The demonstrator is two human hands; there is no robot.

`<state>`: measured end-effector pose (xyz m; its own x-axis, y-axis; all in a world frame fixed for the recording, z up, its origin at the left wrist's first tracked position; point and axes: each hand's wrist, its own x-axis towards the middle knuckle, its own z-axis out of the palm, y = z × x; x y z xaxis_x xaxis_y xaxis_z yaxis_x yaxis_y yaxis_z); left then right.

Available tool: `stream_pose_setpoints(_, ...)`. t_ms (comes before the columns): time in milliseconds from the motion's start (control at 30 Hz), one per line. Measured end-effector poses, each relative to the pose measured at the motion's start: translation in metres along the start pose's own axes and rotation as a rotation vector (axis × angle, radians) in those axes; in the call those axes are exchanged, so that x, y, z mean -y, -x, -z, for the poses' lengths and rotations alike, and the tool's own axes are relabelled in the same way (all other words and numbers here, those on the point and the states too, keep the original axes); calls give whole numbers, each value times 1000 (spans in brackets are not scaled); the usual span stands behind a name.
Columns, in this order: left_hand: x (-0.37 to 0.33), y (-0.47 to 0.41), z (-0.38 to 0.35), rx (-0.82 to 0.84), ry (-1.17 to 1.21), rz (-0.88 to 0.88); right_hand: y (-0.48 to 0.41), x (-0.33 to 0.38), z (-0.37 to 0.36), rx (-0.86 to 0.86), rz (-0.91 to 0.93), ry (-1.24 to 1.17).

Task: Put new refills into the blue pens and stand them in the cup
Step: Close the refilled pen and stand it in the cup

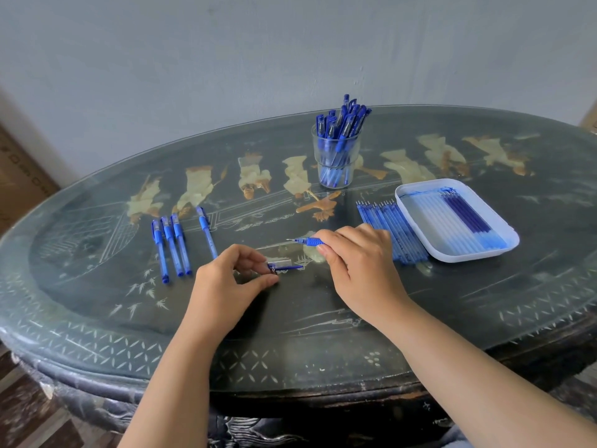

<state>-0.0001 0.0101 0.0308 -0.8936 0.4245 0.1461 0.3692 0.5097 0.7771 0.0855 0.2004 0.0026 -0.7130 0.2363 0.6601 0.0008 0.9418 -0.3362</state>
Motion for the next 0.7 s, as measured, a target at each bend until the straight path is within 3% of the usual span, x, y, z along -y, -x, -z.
stream_pose_setpoints(233,-11,1,6,-78,215,14,-6,13,14,-140,-60,-201)
stream_pose_setpoints(433,-40,8,-5,264,558,-28,-18,51,43,10,-425,-853)
stream_pose_setpoints(700,-39,10,-2,276,566,4,-21,54,58,73,-613,-1112)
